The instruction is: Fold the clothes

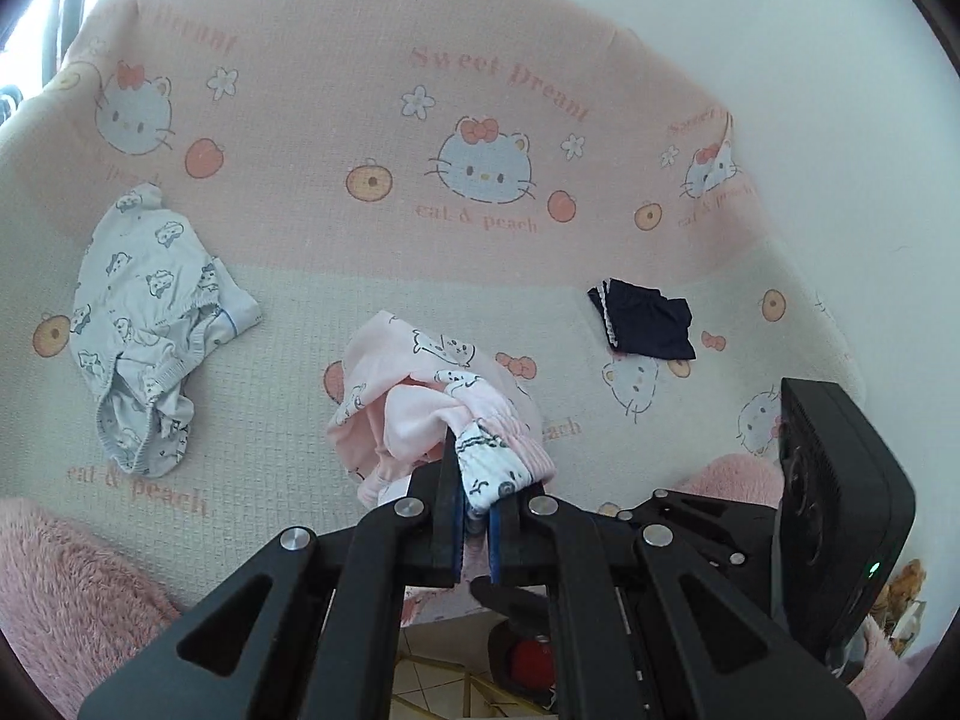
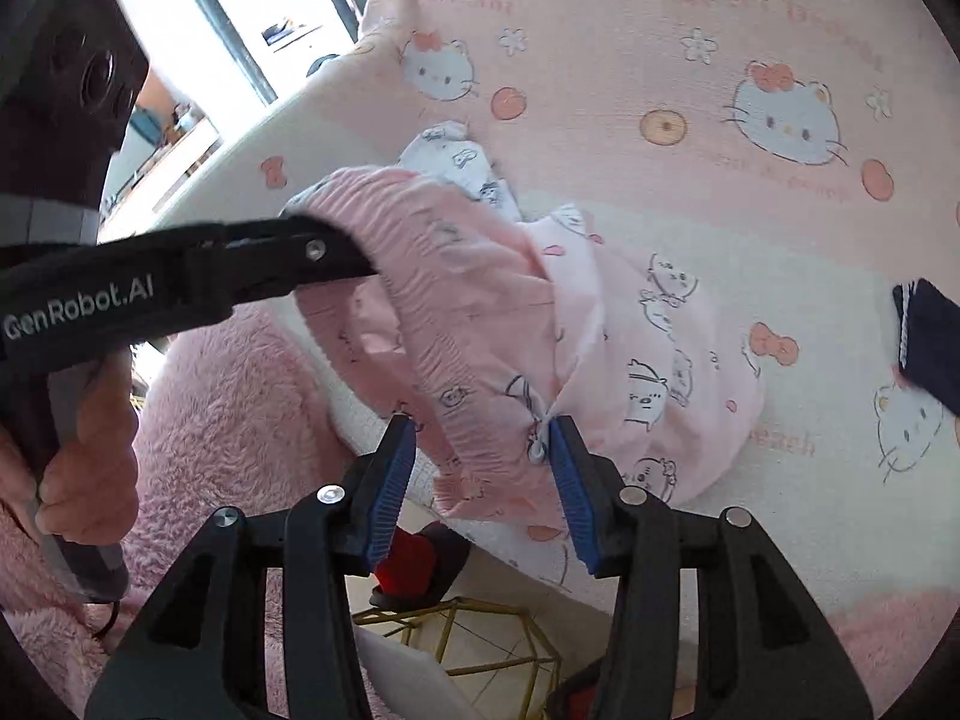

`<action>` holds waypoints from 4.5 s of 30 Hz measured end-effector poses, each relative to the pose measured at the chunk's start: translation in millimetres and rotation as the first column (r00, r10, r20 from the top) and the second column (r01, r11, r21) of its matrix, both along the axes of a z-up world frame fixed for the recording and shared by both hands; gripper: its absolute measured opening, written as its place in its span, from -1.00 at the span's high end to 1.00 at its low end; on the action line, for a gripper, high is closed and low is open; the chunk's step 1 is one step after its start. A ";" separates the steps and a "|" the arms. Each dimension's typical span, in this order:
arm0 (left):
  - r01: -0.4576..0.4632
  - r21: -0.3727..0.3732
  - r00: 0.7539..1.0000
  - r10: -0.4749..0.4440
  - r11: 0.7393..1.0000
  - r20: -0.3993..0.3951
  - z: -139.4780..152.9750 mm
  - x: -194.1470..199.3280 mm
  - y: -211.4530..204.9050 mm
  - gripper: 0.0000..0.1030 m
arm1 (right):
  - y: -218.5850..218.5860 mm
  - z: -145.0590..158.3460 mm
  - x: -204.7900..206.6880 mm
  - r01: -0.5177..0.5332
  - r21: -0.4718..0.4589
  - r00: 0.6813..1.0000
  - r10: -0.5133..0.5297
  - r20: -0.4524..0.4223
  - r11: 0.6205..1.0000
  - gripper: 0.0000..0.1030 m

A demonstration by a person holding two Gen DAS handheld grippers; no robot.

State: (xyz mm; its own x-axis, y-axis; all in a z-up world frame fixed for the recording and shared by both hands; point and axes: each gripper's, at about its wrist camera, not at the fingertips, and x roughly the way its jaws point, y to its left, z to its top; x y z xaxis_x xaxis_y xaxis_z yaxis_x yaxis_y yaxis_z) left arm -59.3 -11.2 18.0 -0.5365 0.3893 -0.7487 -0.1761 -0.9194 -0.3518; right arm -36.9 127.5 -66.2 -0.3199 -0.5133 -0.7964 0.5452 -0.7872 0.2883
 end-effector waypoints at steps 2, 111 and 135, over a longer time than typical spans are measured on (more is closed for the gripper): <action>0.003 0.012 1.000 -0.003 1.000 -0.002 0.2 5.8 0.3 0.89 | -11.4 -2.7 7.3 -0.029 0.002 1.000 0.029 -0.009 1.000 0.08; -0.038 0.044 0.972 0.047 0.998 -0.231 108.6 -0.8 -59.6 0.92 | -19.9 -30.2 -44.4 0.118 0.121 0.989 -0.128 0.076 0.986 0.32; -0.228 -0.176 0.893 0.133 0.958 -0.430 163.8 3.0 -95.3 0.84 | 110.4 257.7 -17.4 0.428 -0.210 0.719 -0.472 -0.510 0.879 0.27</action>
